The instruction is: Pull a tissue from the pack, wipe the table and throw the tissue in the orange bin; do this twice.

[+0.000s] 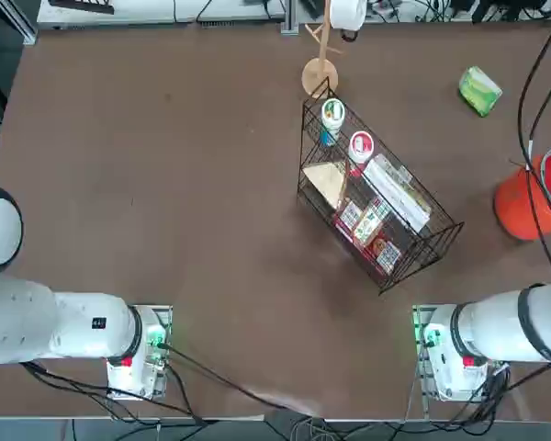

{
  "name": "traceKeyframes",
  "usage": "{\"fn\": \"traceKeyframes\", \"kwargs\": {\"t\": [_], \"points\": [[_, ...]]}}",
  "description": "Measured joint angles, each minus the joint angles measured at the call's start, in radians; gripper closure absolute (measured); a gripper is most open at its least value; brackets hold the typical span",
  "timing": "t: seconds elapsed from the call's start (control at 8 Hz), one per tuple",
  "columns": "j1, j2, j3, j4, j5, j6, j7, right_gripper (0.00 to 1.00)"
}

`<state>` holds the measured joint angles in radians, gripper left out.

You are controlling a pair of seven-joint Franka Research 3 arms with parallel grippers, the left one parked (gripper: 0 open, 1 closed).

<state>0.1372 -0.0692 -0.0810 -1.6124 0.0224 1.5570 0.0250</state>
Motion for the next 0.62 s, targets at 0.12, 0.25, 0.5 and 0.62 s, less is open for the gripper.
{"fn": "traceKeyframes", "kwargs": {"t": [0.12,0.25,0.5,0.62], "points": [[-0.002,0.0,0.0,0.0,0.0,0.0,0.0,0.0],[-0.004,0.0,0.0,0.0,0.0,0.0,0.0,0.0],[-0.006,0.0,0.0,0.0,0.0,0.0,0.0,0.0],[-0.006,0.001,0.0,0.0,-0.001,0.001,0.0,0.0]]}}
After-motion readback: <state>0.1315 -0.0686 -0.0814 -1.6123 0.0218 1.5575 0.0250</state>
